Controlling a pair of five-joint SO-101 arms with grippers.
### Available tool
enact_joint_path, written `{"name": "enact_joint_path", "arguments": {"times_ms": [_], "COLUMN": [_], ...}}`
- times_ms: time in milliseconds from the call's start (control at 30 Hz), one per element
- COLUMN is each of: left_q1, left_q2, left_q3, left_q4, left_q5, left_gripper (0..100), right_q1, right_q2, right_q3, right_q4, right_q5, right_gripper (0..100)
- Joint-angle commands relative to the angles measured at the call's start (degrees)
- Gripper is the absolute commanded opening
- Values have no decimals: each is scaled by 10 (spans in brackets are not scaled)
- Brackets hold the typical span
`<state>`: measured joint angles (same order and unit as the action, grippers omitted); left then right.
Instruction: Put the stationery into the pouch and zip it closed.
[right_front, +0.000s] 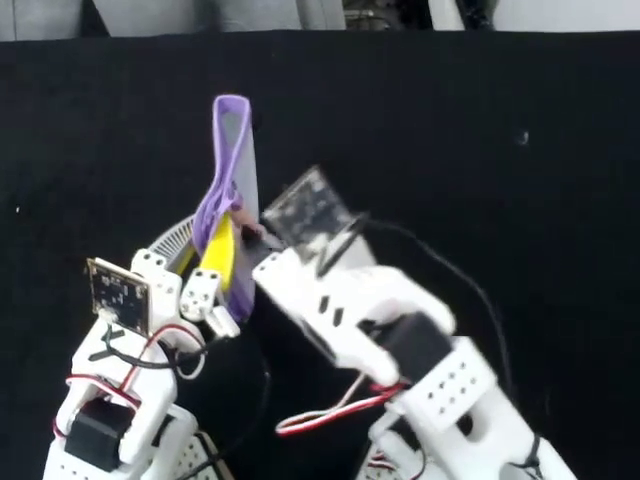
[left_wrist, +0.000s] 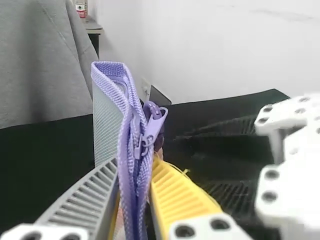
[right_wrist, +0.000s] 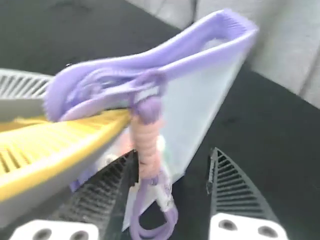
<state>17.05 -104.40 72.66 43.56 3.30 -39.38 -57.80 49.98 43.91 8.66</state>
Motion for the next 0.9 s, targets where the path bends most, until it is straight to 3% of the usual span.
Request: {"name": "enact_joint_path", "arguments": {"times_ms": [0, 467, 700, 867], "left_q1": [5, -22, -22, -22], "left_q2": [3, 3, 2, 2], "left_q3": [-17, -16, -56, -57], "left_q4": [3, 5, 85, 96], "left_q5": [8, 8, 4, 4], "left_gripper": [28, 28, 28, 28], "right_q1": [-6, -25, -49, -49], "right_q2": [-18, -32, -36, -36], "right_q3": [27, 40, 74, 75], "right_q4": [-71, -120, -160, -160], "right_q5": [-3, 9, 29, 29], "right_gripper": [214, 214, 212, 211]}}
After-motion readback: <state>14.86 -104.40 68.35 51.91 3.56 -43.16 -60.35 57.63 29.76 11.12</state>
